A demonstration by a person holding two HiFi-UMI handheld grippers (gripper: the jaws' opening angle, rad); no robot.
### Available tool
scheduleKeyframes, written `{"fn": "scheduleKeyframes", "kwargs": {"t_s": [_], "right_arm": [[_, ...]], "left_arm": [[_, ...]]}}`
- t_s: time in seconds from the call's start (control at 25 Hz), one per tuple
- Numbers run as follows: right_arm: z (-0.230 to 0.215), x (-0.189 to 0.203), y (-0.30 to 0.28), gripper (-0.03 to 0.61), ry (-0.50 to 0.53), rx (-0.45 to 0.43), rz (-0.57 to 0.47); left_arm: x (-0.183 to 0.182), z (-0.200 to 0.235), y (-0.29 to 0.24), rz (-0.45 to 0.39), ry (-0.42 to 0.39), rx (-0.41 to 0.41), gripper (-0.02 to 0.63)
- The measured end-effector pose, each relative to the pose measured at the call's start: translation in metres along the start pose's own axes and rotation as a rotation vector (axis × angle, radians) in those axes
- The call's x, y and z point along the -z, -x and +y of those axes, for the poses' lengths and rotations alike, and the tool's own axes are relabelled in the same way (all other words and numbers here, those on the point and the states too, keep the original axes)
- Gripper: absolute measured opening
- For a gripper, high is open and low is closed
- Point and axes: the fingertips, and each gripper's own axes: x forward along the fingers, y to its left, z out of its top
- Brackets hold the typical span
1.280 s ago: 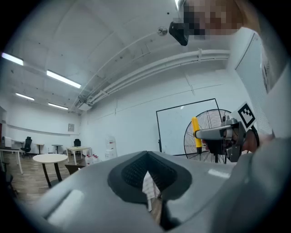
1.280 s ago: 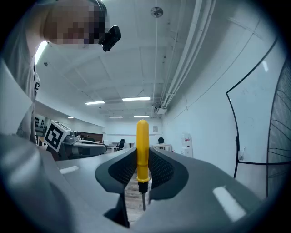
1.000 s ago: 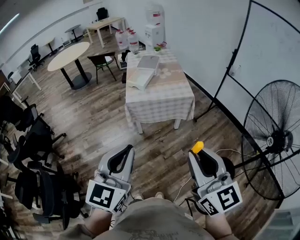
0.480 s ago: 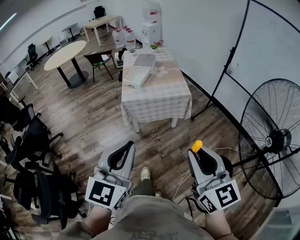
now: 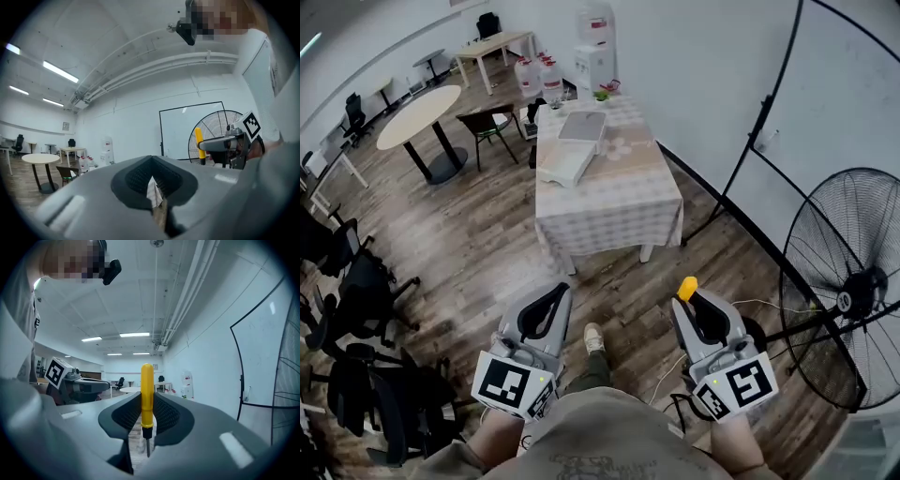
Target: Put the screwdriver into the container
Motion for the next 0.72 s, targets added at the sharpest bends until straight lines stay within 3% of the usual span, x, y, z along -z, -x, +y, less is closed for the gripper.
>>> {"fn": "scheduleKeyframes", "kwargs": {"t_s": [0.72], "right_arm": [[-0.091, 0.009, -0.252, 0.104, 0.079, -0.027, 0.164]], "left_arm": [[0.032, 0.191, -0.169, 0.099, 0.057, -0.010, 0.000]]}}
